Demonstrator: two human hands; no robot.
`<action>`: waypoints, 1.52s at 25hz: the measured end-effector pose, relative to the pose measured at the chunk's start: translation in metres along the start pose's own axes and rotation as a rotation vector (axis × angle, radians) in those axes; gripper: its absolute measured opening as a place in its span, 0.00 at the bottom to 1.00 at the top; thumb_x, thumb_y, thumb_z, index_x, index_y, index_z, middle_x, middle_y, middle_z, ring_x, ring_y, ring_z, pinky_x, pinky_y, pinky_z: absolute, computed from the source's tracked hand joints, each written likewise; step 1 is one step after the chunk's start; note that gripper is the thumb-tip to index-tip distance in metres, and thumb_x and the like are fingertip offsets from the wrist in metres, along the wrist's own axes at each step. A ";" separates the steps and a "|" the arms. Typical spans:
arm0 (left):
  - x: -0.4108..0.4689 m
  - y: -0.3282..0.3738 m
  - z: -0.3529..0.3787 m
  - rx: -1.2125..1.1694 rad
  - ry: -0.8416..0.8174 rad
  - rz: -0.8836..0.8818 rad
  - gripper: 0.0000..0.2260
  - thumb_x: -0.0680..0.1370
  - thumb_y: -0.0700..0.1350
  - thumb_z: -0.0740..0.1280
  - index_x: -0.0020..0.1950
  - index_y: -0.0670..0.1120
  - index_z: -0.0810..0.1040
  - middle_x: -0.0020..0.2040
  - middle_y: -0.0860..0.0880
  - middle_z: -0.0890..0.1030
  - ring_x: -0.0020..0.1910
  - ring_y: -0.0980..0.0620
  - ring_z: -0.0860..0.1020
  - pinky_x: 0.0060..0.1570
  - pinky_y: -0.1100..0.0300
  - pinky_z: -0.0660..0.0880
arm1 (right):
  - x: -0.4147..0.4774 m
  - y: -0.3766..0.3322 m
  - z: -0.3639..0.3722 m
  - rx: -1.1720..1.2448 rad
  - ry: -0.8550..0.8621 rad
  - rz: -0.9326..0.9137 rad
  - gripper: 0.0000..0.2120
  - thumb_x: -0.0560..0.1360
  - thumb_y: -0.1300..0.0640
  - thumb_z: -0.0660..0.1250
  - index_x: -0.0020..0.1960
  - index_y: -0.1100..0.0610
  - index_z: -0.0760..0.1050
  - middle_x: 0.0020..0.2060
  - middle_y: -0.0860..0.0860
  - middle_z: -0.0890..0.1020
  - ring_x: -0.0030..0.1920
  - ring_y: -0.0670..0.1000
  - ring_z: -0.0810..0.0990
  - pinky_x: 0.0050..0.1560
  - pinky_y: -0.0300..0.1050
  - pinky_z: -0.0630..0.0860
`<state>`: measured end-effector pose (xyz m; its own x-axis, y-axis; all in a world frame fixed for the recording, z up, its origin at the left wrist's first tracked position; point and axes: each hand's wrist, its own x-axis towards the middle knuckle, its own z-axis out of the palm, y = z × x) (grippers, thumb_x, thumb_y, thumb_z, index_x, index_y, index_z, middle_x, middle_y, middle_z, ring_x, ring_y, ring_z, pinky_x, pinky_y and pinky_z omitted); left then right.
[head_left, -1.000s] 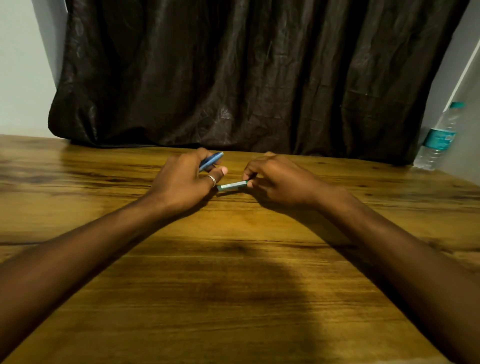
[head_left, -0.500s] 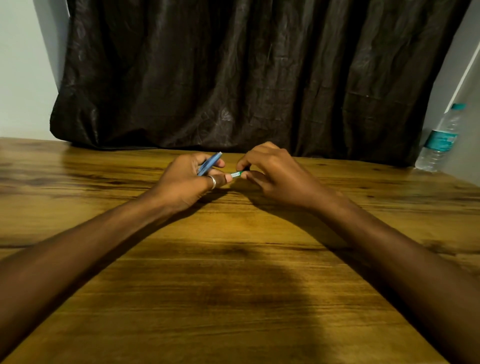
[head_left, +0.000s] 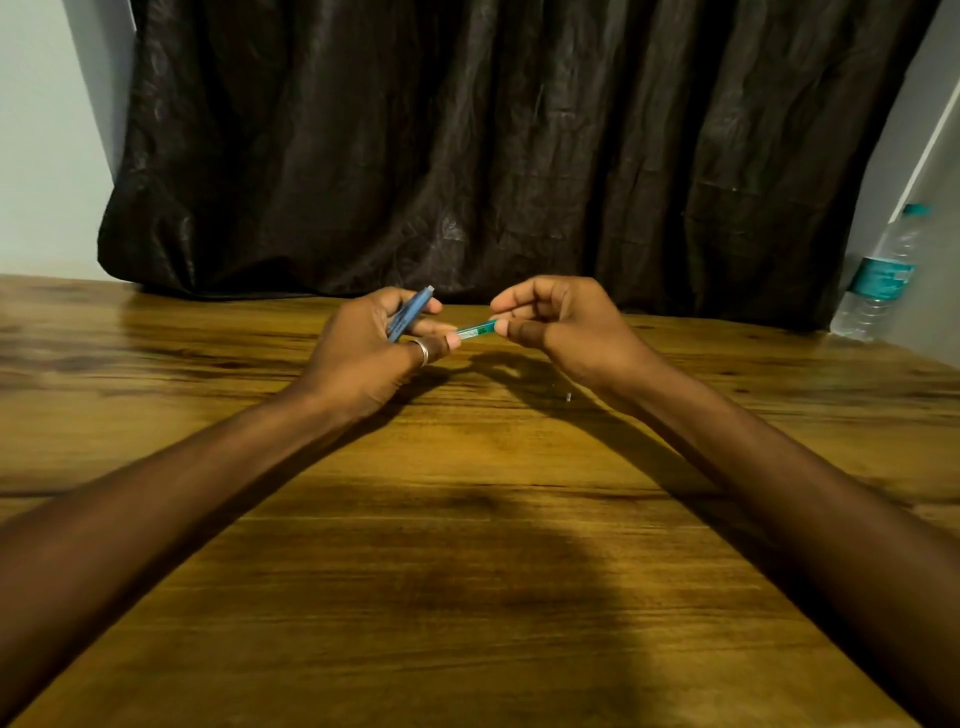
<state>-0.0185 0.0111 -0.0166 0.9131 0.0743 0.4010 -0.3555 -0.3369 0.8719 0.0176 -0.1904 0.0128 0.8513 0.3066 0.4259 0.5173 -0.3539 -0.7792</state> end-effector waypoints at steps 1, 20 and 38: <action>0.000 0.000 0.000 0.003 0.005 0.004 0.15 0.74 0.44 0.77 0.59 0.51 0.80 0.46 0.55 0.88 0.48 0.62 0.85 0.54 0.58 0.81 | 0.001 0.001 0.000 0.002 0.013 0.003 0.10 0.75 0.69 0.70 0.56 0.64 0.80 0.39 0.50 0.82 0.40 0.41 0.80 0.46 0.32 0.78; 0.003 0.004 -0.012 0.105 0.111 -0.011 0.15 0.76 0.42 0.75 0.62 0.46 0.79 0.46 0.55 0.84 0.49 0.62 0.81 0.60 0.52 0.80 | -0.005 0.013 0.010 -0.884 -0.288 -0.315 0.19 0.75 0.60 0.67 0.64 0.49 0.69 0.48 0.47 0.81 0.49 0.50 0.79 0.50 0.51 0.77; 0.007 -0.001 -0.013 0.134 0.084 0.009 0.13 0.75 0.42 0.76 0.59 0.48 0.80 0.45 0.55 0.84 0.48 0.63 0.82 0.54 0.61 0.79 | 0.006 0.018 -0.004 -0.776 -0.130 -0.324 0.18 0.76 0.58 0.69 0.65 0.52 0.74 0.54 0.49 0.83 0.56 0.49 0.80 0.53 0.44 0.77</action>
<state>-0.0139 0.0241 -0.0109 0.8879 0.1472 0.4358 -0.3287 -0.4597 0.8250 0.0323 -0.1983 0.0026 0.6585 0.5791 0.4806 0.6879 -0.7222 -0.0722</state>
